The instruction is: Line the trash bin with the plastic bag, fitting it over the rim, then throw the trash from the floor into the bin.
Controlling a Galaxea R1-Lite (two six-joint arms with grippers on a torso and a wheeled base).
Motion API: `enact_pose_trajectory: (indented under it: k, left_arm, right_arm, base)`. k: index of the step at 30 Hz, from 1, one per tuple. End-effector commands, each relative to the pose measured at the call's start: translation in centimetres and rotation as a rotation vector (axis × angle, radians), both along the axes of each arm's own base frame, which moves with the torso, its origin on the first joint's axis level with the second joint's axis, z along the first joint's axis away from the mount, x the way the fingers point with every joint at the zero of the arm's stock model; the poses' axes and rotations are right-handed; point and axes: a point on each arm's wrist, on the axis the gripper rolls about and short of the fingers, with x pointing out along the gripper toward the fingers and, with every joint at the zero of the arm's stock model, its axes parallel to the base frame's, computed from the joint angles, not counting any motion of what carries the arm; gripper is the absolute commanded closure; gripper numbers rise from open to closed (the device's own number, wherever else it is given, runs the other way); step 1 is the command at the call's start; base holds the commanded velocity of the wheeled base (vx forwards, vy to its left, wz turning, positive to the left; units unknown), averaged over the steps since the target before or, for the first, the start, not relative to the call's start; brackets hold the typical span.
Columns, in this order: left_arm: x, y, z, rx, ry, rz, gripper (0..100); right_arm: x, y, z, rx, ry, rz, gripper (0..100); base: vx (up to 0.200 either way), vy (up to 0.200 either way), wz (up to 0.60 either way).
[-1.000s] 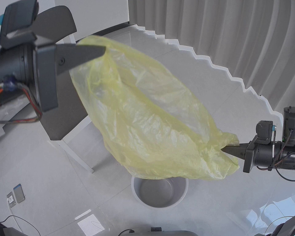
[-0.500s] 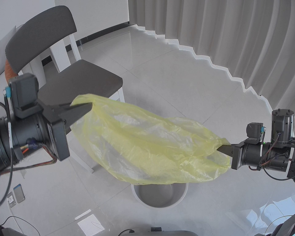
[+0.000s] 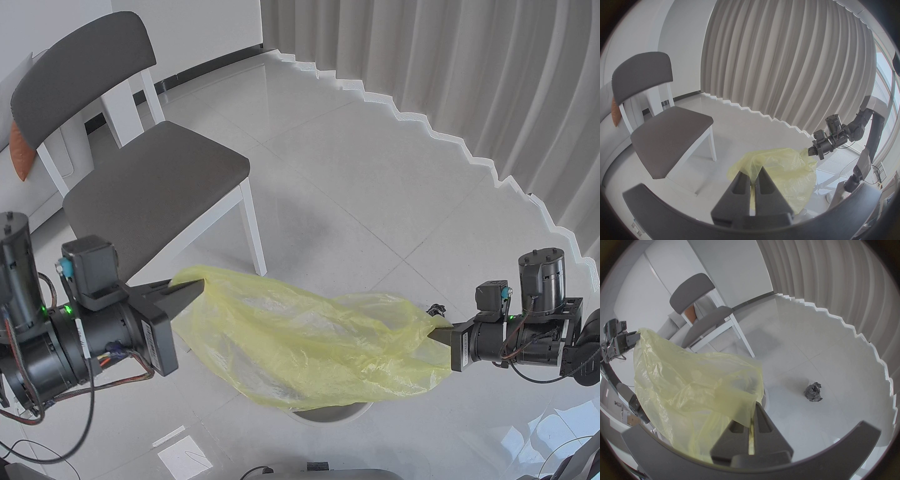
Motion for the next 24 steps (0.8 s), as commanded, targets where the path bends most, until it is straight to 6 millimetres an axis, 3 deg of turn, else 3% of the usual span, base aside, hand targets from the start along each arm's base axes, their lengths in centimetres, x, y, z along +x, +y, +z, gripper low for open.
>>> enact_pose_trajectory:
  k: [1, 16, 20, 24]
  left_arm:
    - [1.2, -1.1, -2.7, 0.039, 0.078, 0.005, 100]
    - [2.5, -2.5, -7.8, 0.017, 0.224, 0.012, 100]
    - [3.6, -3.4, -8.9, -0.014, 0.245, 0.025, 100]
    - [5.1, -4.0, -11.7, -0.041, 0.282, 0.056, 100]
  right_arm:
    - [0.9, -0.1, -1.4, -0.049, 0.036, -0.002, 100]
    - [2.4, -0.1, -4.0, -0.085, 0.073, 0.005, 100]
    - [2.7, 0.1, -4.2, -0.073, 0.052, 0.008, 100]
    - [3.0, 0.3, -4.6, -0.064, 0.065, 0.029, 100]
  base:
    - [0.0, 0.0, 0.0]
    - [0.0, 0.0, 0.0]
    - [0.0, 0.0, 0.0]
    - [0.0, 0.0, 0.0]
